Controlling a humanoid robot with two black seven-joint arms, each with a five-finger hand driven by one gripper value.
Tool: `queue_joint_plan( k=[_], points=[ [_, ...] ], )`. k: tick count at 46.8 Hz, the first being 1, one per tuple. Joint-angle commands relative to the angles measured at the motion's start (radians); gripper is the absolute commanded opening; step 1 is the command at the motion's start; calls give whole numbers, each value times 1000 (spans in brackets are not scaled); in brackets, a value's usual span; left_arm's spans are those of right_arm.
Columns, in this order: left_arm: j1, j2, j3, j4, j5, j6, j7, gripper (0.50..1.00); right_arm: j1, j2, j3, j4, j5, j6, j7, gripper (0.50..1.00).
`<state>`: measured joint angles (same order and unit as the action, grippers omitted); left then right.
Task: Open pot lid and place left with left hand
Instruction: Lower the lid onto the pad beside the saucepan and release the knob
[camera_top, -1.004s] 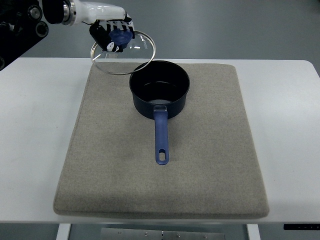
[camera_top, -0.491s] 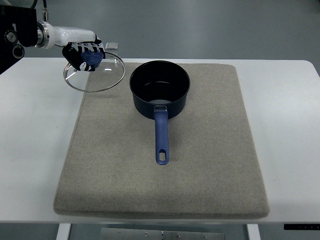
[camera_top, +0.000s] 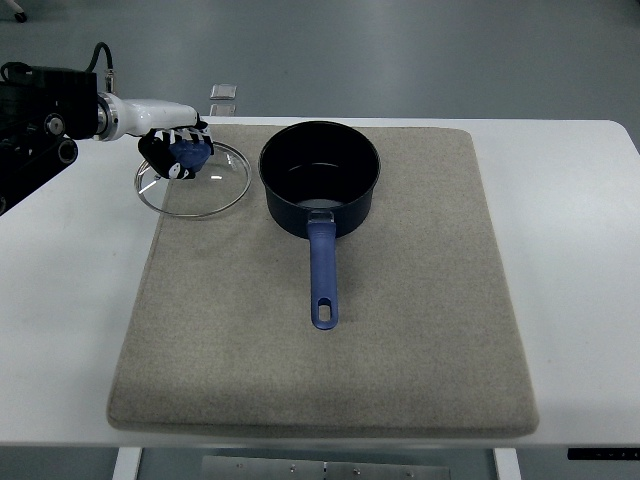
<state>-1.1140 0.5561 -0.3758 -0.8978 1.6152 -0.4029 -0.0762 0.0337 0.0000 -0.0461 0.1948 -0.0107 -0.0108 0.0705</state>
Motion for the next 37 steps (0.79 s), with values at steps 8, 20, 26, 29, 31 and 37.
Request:
queue_joint_plan(
  k=[8,20,26,29,31,37],
  points=[
    [25,-36,-2,20,2,7,1,500,0,0,0,0,0,0,0,917],
    [29,-41,0,22,3,53,1,835,0,0,0,0,0,0,0,917],
    [29,-41,0,20,2,55,1,906,0,0,0,0,0,0,0,917],
    [29,-41,0,20,-5,55,0,960,0,0,0,0,0,0,0,917],
    [29,-41,0,20,-9,55,1,962,0,0,0,0,0,0,0,917],
    [29,-36,-14,17,-24,55,0,990,0,0,0,0,0,0,0,917]
  ],
)
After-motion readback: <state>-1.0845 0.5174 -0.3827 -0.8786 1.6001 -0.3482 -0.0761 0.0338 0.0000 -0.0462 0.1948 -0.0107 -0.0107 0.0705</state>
